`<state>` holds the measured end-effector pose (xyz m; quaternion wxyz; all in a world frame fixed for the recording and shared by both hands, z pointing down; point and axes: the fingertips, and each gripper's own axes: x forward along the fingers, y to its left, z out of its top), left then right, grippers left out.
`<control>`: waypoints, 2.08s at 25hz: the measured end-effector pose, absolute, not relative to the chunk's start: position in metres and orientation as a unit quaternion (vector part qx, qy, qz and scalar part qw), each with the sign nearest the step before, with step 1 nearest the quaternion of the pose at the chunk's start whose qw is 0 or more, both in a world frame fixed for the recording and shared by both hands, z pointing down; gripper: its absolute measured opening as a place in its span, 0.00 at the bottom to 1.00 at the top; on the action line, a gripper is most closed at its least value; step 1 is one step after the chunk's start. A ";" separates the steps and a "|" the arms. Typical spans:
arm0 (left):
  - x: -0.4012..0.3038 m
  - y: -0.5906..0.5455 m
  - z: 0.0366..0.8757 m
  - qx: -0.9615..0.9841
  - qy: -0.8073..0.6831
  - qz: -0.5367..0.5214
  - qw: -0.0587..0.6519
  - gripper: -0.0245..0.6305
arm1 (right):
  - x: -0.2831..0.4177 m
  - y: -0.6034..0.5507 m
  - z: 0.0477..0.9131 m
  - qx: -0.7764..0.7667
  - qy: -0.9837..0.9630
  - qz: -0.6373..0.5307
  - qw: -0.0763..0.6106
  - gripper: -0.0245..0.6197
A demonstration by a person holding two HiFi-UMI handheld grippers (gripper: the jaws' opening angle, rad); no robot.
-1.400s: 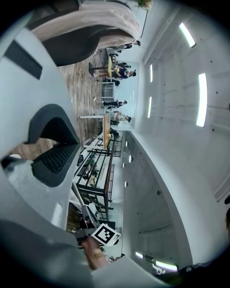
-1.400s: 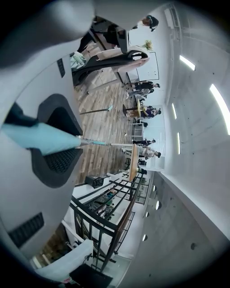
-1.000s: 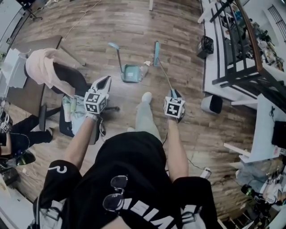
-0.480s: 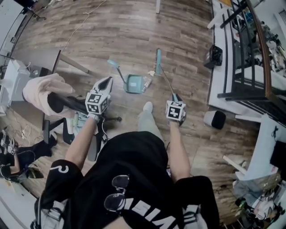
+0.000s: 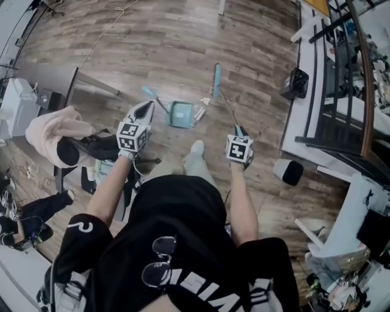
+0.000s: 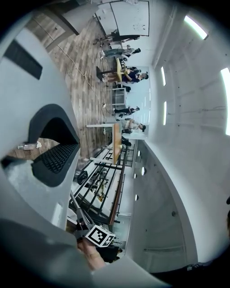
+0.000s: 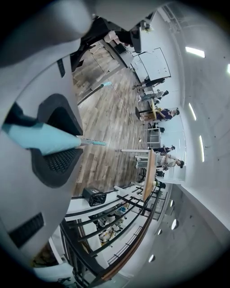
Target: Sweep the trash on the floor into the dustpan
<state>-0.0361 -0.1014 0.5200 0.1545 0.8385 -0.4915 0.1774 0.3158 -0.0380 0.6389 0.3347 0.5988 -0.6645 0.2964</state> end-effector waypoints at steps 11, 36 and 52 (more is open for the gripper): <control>-0.073 -0.145 0.577 0.828 -0.484 0.231 0.165 0.04 | 0.302 -0.065 0.658 0.589 -0.660 0.300 0.357 0.17; -0.150 -0.234 0.787 0.779 -0.460 0.324 0.277 0.30 | 0.257 -0.079 0.727 0.628 -0.593 0.339 0.373 0.17; -0.154 -0.231 0.802 0.767 -0.487 0.322 0.268 0.30 | 0.250 -0.120 0.796 0.559 -0.618 0.261 0.487 0.17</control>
